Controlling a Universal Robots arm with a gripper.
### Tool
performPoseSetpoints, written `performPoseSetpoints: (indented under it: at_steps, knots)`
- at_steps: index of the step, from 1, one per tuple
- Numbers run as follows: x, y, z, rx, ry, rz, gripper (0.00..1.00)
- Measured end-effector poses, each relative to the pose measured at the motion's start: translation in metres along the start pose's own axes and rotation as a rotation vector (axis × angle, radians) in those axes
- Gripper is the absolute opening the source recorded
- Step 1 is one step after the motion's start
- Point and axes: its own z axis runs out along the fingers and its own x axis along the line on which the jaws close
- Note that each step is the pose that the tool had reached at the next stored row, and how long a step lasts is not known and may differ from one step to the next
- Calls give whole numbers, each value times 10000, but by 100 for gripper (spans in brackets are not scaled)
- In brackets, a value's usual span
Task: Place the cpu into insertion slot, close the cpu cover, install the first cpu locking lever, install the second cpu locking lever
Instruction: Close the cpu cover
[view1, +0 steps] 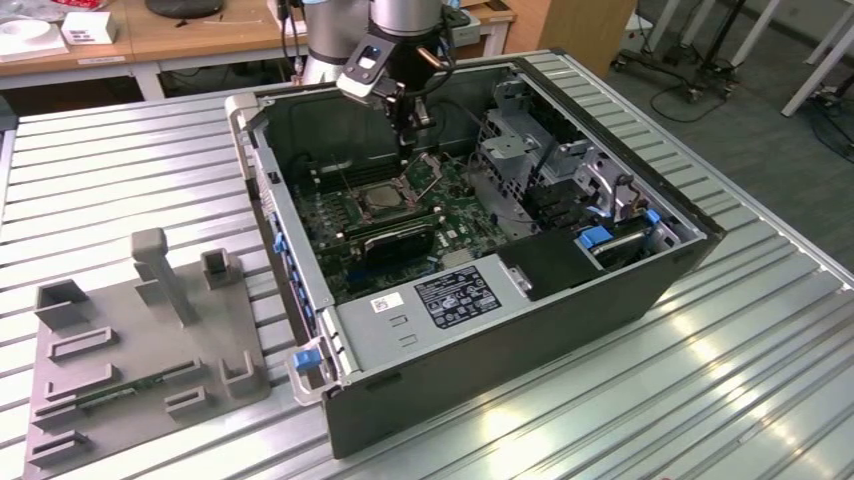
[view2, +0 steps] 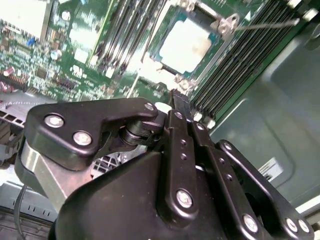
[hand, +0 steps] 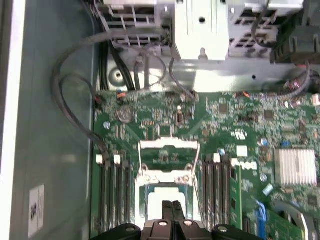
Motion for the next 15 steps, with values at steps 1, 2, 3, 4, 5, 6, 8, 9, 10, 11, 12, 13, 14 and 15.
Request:
performPoseSetpoints:
  at_steps: [1, 2, 3, 4, 5, 6, 8, 9, 10, 11, 12, 13, 14, 15]
  knots:
    - [0, 33, 3, 0, 0, -1, 11]
    - [1, 69, 6, 0, 0, 1, 11]
    - [1, 105, 9, 0, 0, 0, 11]
    - [2, 140, 12, 1, 0, -1, 11]
    - [2, 176, 15, 1, 0, 1, 11]
    - [2, 210, 18, 1, 1, 0, 11]
    - [3, 270, 22, 1, 0, 0, 11]
    - [3, 297, 24, 1, 0, 1, 11]
    - [4, 323, 26, 1, 0, 0, 11]
    - [4, 346, 28, 1, 0, -1, 11]
    - [4, 369, 29, 2, -2, 0, 11]
    - [5, 391, 31, 2, -2, 0, 11]
    - [5, 428, 34, 2, -1, -1, 11]
    - [5, 443, 36, 1, 0, -1, 11]
